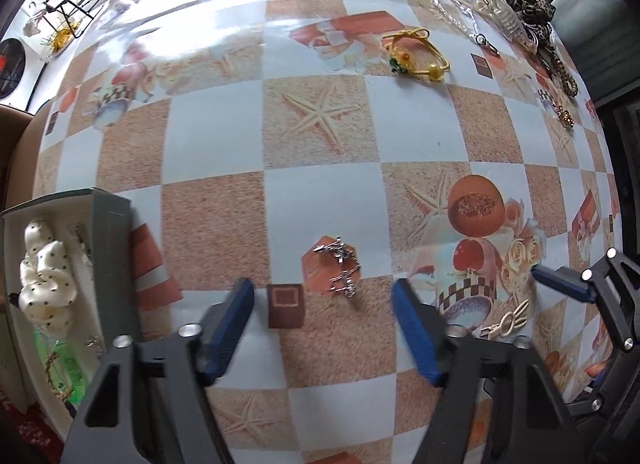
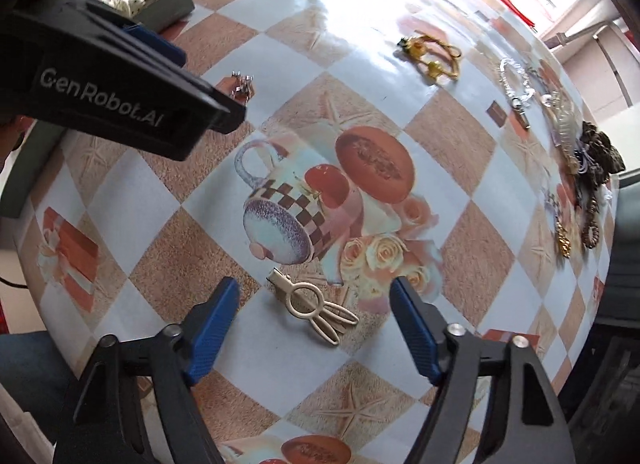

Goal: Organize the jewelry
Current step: 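Grasp the silver chain charm with the left tool while the right tool grasps the gold bunny clip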

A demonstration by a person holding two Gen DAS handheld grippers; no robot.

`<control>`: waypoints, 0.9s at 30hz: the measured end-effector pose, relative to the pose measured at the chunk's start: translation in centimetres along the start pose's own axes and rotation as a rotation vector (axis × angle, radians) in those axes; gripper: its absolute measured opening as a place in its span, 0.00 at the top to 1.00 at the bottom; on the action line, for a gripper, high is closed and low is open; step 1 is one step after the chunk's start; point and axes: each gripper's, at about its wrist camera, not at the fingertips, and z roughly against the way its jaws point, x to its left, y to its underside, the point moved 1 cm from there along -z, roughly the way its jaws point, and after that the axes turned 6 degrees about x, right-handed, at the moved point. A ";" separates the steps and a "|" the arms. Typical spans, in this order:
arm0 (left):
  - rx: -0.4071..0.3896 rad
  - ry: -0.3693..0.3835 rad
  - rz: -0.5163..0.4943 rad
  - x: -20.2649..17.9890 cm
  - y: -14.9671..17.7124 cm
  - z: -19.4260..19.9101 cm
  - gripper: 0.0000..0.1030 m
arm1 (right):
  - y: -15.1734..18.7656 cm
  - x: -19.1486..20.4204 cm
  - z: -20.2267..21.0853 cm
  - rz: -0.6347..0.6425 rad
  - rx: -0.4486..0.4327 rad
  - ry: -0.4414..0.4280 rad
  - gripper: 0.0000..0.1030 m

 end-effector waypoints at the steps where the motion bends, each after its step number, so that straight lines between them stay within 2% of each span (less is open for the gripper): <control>1: -0.002 -0.005 -0.001 -0.2 0.0 -0.2 0.37 | 0.1 -0.1 -0.1 -0.006 -0.005 -0.014 0.28; 5: -0.013 -0.006 -0.010 -1.1 -0.2 -0.3 0.38 | 0.9 -0.6 -0.4 -0.027 -0.013 -0.050 0.34; 11: -0.016 -0.001 -0.035 -2.6 -0.7 -0.2 0.64 | 0.7 -0.7 -0.3 -0.043 -0.021 -0.070 0.45; 12: -0.015 0.002 -0.035 -2.7 -0.8 -0.2 0.67 | 0.5 -0.8 -0.1 -0.048 -0.022 -0.071 0.50; 13: -0.016 0.006 -0.035 -2.9 -0.9 -0.2 0.79 | 0.3 -1.1 0.1 -0.058 -0.023 -0.074 0.59; 14: -0.013 0.009 -0.036 -3.0 -0.9 -0.2 0.85 | 0.3 -1.5 0.6 -0.070 -0.022 -0.077 0.64; 16: -0.013 0.014 -0.034 -3.1 -0.9 -0.2 0.85 | 0.2 -2.1 0.9 -0.100 -0.018 -0.085 0.82; 18: -0.016 0.015 -0.033 -3.2 -0.9 -0.1 0.85 | 0.3 -2.8 0.9 -0.140 -0.013 -0.100 0.91; 27: -0.051 0.048 -0.026 -1.2 0.7 2.6 0.85 | 1.9 -6.9 1.3 -0.387 0.007 -0.231 0.91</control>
